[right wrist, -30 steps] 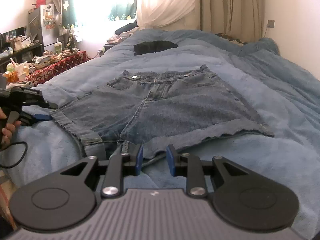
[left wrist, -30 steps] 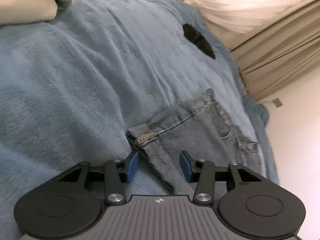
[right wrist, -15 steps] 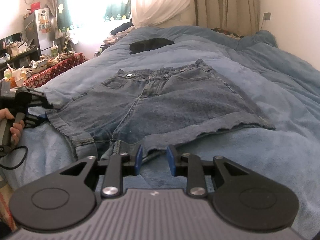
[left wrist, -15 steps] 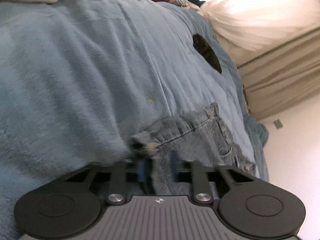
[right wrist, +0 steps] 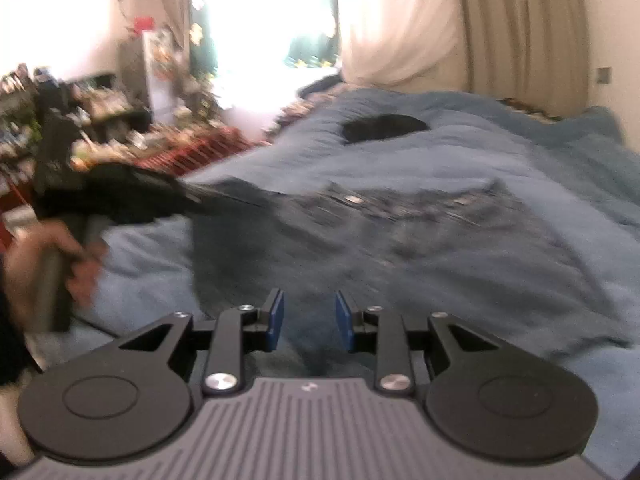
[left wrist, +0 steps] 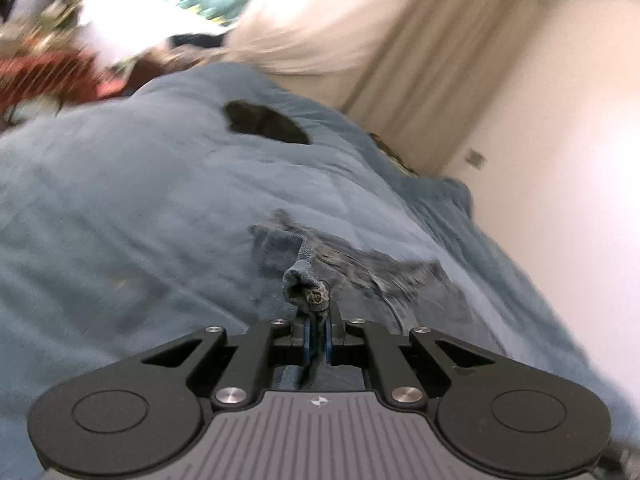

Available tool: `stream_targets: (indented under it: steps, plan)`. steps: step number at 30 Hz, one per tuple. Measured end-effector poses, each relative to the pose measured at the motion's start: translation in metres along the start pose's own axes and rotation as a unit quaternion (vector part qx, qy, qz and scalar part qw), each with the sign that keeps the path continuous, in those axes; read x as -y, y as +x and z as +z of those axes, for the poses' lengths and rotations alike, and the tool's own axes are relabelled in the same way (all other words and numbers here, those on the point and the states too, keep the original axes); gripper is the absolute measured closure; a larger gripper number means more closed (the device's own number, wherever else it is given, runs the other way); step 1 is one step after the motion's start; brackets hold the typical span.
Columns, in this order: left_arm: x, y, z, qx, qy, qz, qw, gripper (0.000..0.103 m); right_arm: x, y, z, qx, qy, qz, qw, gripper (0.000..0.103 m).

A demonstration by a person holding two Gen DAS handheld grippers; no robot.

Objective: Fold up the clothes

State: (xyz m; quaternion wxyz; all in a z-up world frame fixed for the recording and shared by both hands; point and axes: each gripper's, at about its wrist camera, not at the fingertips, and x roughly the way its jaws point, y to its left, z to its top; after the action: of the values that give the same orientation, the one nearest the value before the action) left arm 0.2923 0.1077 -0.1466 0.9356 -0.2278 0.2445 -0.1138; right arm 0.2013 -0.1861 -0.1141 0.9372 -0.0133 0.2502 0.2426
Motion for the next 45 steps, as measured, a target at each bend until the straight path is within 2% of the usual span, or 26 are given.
stream_targets:
  steps: [4, 8, 13, 17, 20, 26, 28, 29, 30, 34, 36, 39, 43, 45]
  plan:
    - [0.032, 0.005, -0.013, -0.002, 0.066, -0.013, 0.9977, 0.097, -0.007, 0.007, 0.020, 0.029, 0.014, 0.009, 0.999, 0.072]
    - [0.057, 0.011, -0.029, -0.002, 0.126, -0.026, 0.9916, 0.097, 0.002, 0.012, 0.037, 0.036, 0.050, 0.020, 0.998, 0.072]
    - [0.085, 0.019, -0.051, -0.003, 0.224, -0.020, 0.9743, 0.097, 0.015, 0.031, 0.045, 0.000, 0.093, 0.024, 0.995, 0.072]
    - [0.099, 0.023, -0.067, -0.007, 0.283, -0.022, 0.9589, 0.097, 0.024, 0.045, 0.045, -0.017, 0.131, 0.033, 0.991, 0.067]
    - [0.105, 0.025, -0.076, -0.008, 0.310, -0.024, 0.9503, 0.097, 0.028, 0.060, 0.045, -0.034, 0.151, 0.024, 0.988, 0.060]
    - [0.114, 0.029, -0.090, -0.007, 0.359, -0.017, 0.9333, 0.097, 0.032, 0.080, 0.036, -0.059, 0.169, 0.008, 0.984, 0.059]
    - [0.114, 0.029, -0.091, -0.008, 0.360, -0.018, 0.9329, 0.097, 0.032, 0.085, 0.032, -0.065, 0.173, 0.003, 0.983, 0.059]
    - [0.114, 0.029, -0.091, -0.009, 0.358, -0.019, 0.9335, 0.097, 0.033, 0.086, 0.030, -0.064, 0.172, 0.000, 0.983, 0.063]
    - [0.113, 0.030, -0.090, -0.009, 0.357, -0.019, 0.9339, 0.097, 0.033, 0.086, 0.028, -0.062, 0.172, -0.003, 0.983, 0.072]
    - [0.113, 0.033, -0.089, -0.013, 0.356, -0.018, 0.9341, 0.096, 0.032, 0.081, 0.022, -0.050, 0.166, -0.009, 0.985, 0.082]
    - [0.113, 0.032, -0.088, -0.014, 0.352, -0.022, 0.9355, 0.092, 0.031, 0.077, 0.021, -0.039, 0.160, -0.018, 0.986, 0.092]
    - [0.112, 0.028, -0.082, -0.011, 0.335, -0.033, 0.9417, 0.082, 0.035, 0.068, 0.020, -0.024, 0.156, -0.029, 0.987, 0.093]
    - [0.107, 0.015, -0.071, -0.011, 0.293, -0.056, 0.9546, 0.072, 0.056, 0.054, 0.025, 0.005, 0.168, -0.050, 0.985, 0.094]
    - [0.103, 0.007, -0.066, -0.006, 0.275, -0.066, 0.9593, 0.071, 0.069, 0.044, 0.030, 0.022, 0.173, -0.062, 0.983, 0.094]
